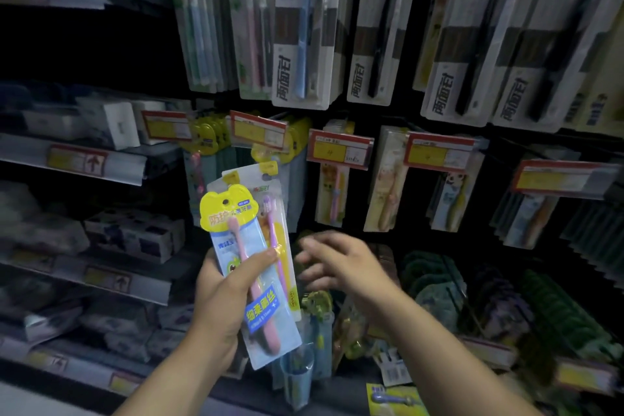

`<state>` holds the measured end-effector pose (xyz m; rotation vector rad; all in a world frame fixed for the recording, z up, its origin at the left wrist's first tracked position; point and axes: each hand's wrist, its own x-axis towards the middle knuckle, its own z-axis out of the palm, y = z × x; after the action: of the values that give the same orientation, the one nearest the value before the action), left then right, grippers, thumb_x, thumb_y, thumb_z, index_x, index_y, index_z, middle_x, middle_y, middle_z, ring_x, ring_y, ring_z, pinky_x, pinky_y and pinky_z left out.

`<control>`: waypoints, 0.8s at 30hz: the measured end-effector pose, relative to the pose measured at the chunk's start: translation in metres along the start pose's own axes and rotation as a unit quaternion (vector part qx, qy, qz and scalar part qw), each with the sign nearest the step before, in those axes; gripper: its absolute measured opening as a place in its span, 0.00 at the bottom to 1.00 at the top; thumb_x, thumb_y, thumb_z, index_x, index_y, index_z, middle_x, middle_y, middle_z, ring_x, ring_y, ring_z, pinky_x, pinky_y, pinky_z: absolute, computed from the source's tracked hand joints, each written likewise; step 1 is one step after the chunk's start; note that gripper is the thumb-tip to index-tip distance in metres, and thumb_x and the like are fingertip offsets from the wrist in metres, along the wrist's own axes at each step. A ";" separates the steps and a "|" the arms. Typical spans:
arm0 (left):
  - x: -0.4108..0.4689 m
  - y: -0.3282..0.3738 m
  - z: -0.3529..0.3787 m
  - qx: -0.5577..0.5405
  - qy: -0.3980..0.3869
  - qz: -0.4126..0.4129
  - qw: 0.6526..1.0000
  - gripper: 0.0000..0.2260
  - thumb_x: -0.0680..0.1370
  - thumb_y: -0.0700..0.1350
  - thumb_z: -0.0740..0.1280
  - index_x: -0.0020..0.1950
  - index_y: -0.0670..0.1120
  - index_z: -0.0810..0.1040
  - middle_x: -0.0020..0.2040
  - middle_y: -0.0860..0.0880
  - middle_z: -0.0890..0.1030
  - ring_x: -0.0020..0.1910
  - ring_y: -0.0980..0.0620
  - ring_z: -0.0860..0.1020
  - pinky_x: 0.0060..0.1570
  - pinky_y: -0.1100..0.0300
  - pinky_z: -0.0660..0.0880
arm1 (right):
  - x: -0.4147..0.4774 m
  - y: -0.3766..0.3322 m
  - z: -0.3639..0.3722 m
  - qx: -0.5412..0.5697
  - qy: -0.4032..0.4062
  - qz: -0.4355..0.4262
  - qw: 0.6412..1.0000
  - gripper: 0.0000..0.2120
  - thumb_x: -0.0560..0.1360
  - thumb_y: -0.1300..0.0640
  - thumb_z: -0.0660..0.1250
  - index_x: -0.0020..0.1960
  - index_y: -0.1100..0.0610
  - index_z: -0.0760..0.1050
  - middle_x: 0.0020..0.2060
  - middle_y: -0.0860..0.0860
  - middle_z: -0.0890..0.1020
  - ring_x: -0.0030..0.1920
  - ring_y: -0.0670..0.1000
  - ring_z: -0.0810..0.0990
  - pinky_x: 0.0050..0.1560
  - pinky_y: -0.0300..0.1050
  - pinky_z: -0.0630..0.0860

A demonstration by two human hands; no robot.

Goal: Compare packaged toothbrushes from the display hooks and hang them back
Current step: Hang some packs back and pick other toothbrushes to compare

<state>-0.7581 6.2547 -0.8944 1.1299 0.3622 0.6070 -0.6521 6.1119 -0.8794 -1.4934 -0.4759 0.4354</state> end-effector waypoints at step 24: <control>-0.006 -0.004 -0.009 0.012 0.047 0.011 0.999 0.26 0.62 0.50 0.80 0.59 0.46 0.81 0.49 0.38 0.86 0.45 0.37 0.85 0.49 0.40 0.83 | -0.008 0.004 0.011 -0.055 0.054 -0.087 0.993 0.03 0.78 0.61 0.70 0.50 0.56 0.77 0.43 0.51 0.84 0.42 0.47 0.81 0.47 0.46 0.78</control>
<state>-0.7667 6.2559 -0.9020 1.1310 0.4395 0.6778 -0.6652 6.1168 -0.8837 -1.5574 -0.5460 0.1925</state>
